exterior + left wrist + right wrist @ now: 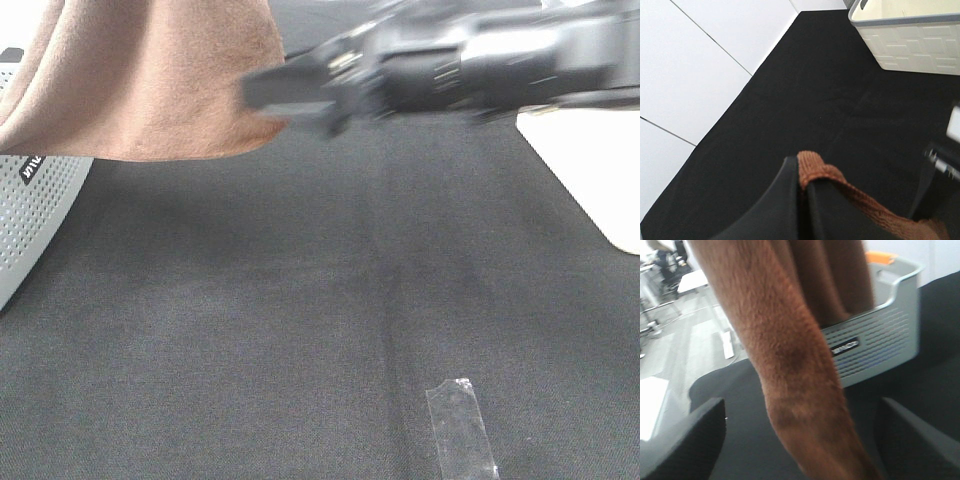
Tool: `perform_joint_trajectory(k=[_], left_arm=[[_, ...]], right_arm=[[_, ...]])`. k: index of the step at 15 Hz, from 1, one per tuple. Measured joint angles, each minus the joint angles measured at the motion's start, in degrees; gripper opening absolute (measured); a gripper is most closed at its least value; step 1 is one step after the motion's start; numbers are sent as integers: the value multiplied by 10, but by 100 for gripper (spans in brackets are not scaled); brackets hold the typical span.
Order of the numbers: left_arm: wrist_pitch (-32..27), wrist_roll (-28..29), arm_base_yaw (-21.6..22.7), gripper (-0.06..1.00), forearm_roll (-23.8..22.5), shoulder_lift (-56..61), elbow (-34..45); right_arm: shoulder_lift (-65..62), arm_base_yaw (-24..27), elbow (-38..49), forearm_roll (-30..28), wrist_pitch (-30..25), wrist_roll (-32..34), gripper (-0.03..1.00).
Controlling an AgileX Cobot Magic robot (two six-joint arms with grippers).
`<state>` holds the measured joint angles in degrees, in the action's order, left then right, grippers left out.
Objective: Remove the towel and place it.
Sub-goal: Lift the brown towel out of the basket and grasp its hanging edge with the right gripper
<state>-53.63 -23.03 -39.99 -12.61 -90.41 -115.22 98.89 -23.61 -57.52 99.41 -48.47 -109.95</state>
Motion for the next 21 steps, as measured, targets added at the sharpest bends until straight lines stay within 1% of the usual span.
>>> perform_joint_trajectory(k=[2, 5, 7, 9, 10, 12, 13, 14, 16, 18, 19, 20, 21], left_arm=[[16, 7, 0, 0, 6, 0, 0], [16, 13, 0, 0, 7, 0, 0], [7, 14, 0, 0, -3, 0, 0], [-4, 14, 0, 0, -28, 0, 0], [-9, 14, 0, 0, -36, 0, 0], [-9, 15, 0, 0, -46, 0, 0], [-9, 15, 0, 0, -47, 0, 0], [-9, 15, 0, 0, -47, 0, 0], [-11, 15, 0, 0, -48, 0, 0], [-16, 15, 0, 0, -48, 0, 0], [-18, 20, 0, 0, -48, 0, 0], [-18, 30, 0, 0, -48, 0, 0], [-18, 40, 0, 0, -48, 0, 0]], right_arm=[[23, -34, -17, -1, -1, 0, 75], [28, -39, -18, -1, -1, 2, 74], [28, -39, -18, -1, 2, 2, 65], [28, -39, -19, -1, 2, 3, 52], [28, -39, -19, -1, 2, 3, 42], [28, -39, -19, -2, 2, 3, 15], [28, -39, -19, -5, 2, 6, 6], [28, -39, -19, -11, 3, 11, 0], [28, -39, -19, -4, 14, 23, 0], [26, -39, -19, -10, 36, 80, 0], [20, -39, -28, -34, 47, 129, 0], [7, -39, -41, -79, 53, 189, 0], [-9, -39, -65, -147, 64, 274, 0]])
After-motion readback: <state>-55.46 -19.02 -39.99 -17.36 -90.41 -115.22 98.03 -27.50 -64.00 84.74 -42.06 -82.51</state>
